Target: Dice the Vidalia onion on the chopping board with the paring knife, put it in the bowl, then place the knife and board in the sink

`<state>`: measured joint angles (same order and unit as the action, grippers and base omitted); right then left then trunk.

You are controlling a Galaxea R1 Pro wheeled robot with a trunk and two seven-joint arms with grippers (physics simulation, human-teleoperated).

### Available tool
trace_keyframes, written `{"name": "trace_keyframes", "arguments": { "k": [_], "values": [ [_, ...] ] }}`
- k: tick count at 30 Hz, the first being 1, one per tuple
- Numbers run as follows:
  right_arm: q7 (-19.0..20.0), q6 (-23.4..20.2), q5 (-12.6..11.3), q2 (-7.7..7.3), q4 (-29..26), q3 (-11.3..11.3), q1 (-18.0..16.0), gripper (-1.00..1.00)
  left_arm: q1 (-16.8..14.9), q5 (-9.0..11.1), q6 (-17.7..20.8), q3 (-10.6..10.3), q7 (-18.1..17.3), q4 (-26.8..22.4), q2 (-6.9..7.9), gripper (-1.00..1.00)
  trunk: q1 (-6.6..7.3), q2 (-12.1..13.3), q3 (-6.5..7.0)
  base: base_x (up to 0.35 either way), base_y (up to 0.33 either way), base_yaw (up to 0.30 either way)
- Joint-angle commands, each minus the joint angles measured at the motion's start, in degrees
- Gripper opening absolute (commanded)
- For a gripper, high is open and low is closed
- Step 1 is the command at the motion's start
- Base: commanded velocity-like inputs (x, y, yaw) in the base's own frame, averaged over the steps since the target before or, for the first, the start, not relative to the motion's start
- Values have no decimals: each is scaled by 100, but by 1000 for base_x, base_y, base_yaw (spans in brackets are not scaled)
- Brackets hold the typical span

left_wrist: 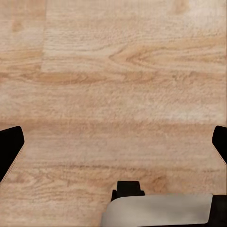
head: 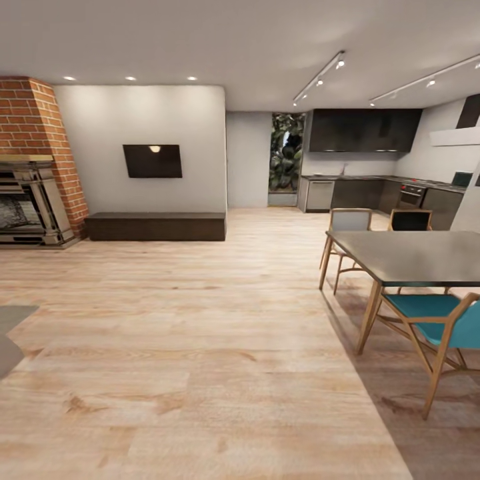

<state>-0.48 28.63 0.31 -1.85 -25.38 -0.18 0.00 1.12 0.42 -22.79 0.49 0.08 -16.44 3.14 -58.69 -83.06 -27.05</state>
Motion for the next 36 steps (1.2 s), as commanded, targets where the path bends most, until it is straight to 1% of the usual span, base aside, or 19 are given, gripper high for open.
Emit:
{"name": "trace_keyframes", "arguments": {
  "k": [1,36],
  "values": [
    [-5,11,4,0,-3,-1,0,100,2,3,-6,4,1,-8,3,100,-4,-2,-4,317,0,0],
    [-5,9,4,2,-3,9,0,100,2,2,-6,4,1,-8,7,100,-4,-2,-4,317,0,0]
  ]
}}
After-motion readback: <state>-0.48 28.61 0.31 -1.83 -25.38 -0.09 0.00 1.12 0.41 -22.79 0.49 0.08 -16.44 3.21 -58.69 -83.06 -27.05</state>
